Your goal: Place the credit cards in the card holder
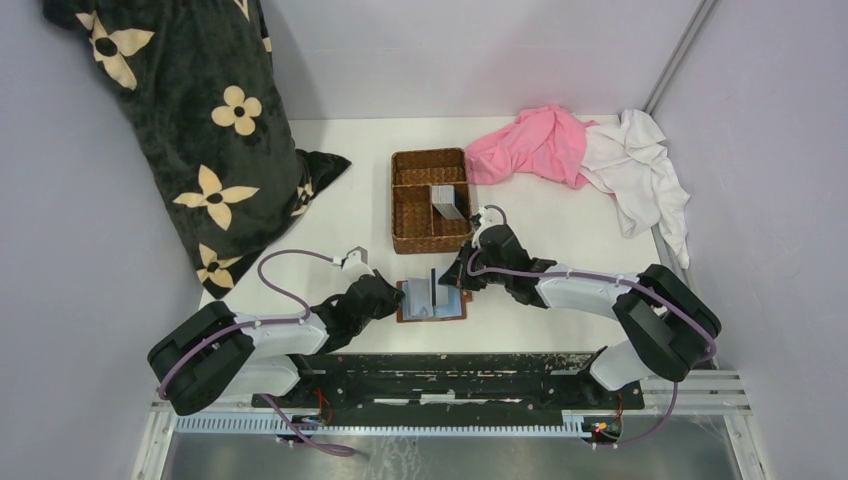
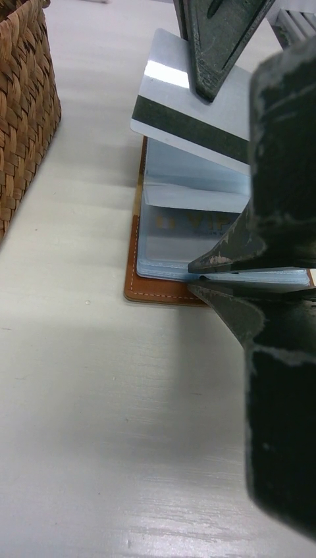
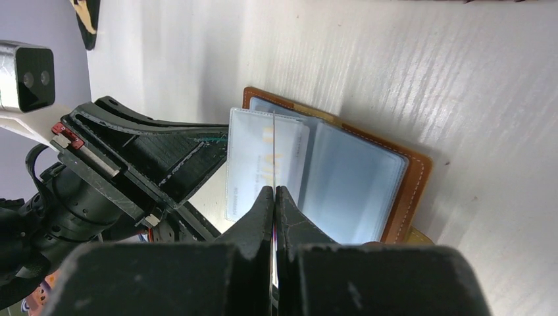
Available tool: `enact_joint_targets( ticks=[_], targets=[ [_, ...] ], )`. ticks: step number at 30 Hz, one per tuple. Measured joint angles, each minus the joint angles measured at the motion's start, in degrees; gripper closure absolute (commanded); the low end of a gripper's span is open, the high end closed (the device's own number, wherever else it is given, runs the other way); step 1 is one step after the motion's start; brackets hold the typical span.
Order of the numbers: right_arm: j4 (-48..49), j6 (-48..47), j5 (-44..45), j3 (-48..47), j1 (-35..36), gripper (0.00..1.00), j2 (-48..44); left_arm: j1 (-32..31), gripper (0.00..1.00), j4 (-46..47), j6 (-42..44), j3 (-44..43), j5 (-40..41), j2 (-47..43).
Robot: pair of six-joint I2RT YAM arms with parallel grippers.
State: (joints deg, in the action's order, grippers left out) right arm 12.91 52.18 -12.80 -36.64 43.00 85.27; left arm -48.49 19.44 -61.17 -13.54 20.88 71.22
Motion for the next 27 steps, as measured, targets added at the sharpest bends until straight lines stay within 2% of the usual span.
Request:
enact_joint_targets(
  ticks=[13,27],
  targets=[
    [0.5,-0.6,-0.5,1.9,-2.1,0.99,0.3,0.0,0.84,-0.2,-1.4,0.1,0.2,-0.1],
    [10.5,2.6,-6.0,5.2,-4.7,0.99,5.7,0.0,0.85,0.7,-2.1,0.1,0.7,0.9]
  ],
)
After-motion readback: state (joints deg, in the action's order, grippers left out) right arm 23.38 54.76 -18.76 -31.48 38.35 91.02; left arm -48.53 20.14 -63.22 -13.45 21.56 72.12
